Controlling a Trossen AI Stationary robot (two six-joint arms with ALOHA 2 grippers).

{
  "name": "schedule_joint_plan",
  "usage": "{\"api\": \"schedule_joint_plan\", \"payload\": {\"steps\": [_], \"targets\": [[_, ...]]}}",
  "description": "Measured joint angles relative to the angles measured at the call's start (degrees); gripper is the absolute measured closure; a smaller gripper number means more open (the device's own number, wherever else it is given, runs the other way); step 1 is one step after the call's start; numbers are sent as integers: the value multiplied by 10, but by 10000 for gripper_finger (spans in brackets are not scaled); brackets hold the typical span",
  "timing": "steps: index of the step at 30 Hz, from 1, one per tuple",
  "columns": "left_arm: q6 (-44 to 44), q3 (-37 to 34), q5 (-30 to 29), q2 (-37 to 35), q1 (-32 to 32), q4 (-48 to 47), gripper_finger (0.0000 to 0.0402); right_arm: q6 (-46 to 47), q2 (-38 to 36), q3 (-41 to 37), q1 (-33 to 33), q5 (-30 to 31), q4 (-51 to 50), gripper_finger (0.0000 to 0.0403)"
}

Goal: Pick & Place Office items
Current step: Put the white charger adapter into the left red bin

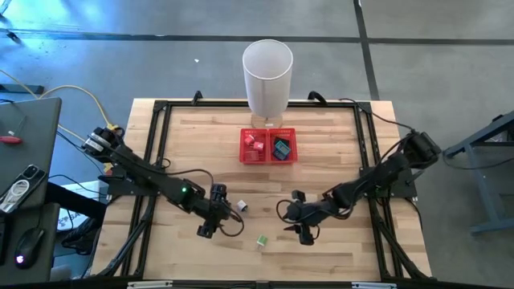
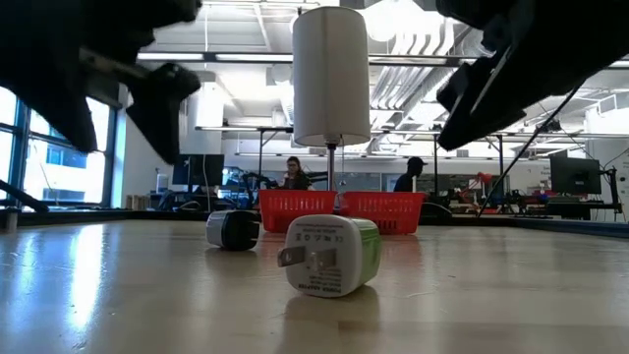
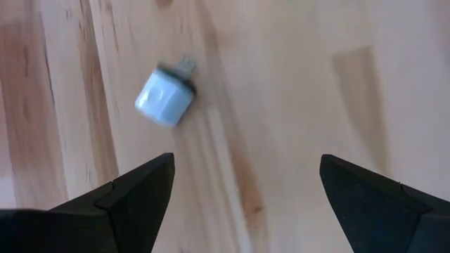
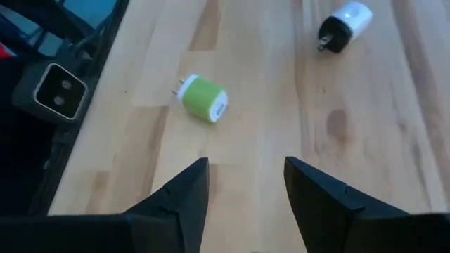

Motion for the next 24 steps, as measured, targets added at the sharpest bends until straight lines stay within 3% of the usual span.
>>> {"api": "schedule_joint_plan", "payload": {"steps": [10, 24], "targets": [[30, -120, 15, -2, 29, 169, 56, -1, 27, 0, 0, -9, 30, 230], [67, -258, 108, -2, 107, 401, 56, -2, 27, 0, 0, -9, 59, 230]]}}
